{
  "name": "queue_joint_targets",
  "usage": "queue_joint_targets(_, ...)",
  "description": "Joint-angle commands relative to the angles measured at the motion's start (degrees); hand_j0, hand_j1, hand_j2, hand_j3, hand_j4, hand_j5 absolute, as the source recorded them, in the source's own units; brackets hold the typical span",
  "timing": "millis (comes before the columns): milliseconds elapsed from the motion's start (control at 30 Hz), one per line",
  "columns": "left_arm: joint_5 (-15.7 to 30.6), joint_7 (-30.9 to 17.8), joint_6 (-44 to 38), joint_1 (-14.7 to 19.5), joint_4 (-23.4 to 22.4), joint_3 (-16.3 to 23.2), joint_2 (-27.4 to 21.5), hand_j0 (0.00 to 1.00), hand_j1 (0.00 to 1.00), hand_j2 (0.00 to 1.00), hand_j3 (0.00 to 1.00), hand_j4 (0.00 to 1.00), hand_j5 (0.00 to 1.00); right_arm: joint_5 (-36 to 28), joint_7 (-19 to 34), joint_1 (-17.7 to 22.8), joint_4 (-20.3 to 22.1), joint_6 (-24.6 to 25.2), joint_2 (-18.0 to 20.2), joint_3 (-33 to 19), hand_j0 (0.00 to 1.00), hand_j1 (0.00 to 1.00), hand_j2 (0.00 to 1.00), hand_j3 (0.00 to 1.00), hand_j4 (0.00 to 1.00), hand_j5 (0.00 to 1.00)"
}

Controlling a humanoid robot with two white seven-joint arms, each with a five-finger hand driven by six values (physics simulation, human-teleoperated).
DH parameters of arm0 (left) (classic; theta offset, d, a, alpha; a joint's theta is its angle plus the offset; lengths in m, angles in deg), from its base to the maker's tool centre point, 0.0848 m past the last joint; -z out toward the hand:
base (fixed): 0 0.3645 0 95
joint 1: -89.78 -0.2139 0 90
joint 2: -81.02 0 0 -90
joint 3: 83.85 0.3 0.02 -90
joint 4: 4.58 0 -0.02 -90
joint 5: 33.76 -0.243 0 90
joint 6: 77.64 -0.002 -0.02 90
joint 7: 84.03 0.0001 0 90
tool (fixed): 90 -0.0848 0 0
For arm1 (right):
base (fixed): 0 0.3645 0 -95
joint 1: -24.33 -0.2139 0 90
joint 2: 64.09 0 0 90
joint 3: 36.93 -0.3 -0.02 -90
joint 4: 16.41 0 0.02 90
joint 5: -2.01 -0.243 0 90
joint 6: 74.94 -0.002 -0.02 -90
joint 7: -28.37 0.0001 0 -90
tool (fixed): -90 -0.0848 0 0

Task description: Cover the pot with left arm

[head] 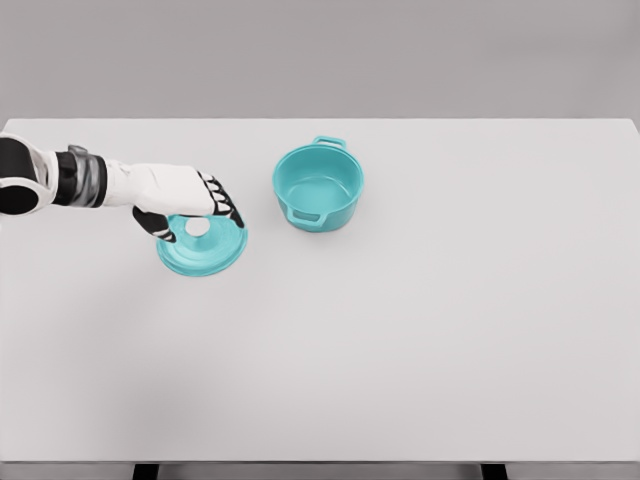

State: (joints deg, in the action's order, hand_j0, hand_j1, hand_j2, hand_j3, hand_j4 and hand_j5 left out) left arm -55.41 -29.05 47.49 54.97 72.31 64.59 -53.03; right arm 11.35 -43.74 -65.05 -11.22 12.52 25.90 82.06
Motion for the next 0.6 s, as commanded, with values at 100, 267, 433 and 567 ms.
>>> queue_joint_targets(100, -1.0, 0.0, -0.1, -0.4, -1.8, -0.1, 1.0, 0.83, 0.83, 0.83, 0.83, 0.83, 0.83, 0.0, 0.0, 0.1, 0.0, 0.0, 0.0, 0.0, 1.0, 1.0, 1.0, 1.0, 1.0, 1.0)
queue_joint_targets(267, -2.7, 0.0, -0.1, -0.8, -2.9, -0.1, 2.2, 0.83, 0.83, 0.83, 0.83, 0.83, 0.83, 0.0, 0.0, 0.1, 0.0, 0.0, 0.0, 0.0, 1.0, 1.0, 1.0, 1.0, 1.0, 1.0)
queue_joint_targets(433, -2.8, 0.0, -0.1, -0.9, -3.1, -0.1, 2.6, 0.83, 0.83, 0.83, 0.83, 0.83, 0.83, 0.0, 0.0, 0.0, 0.0, 0.0, 0.0, 0.0, 1.0, 1.0, 1.0, 1.0, 1.0, 1.0)
queue_joint_targets(567, -3.3, 0.0, -0.1, -1.0, -4.7, -0.1, 2.7, 0.83, 0.83, 0.83, 0.83, 0.83, 0.83, 0.0, 0.0, 0.1, 0.0, 0.0, 0.0, 0.0, 1.0, 1.0, 1.0, 1.0, 1.0, 1.0)
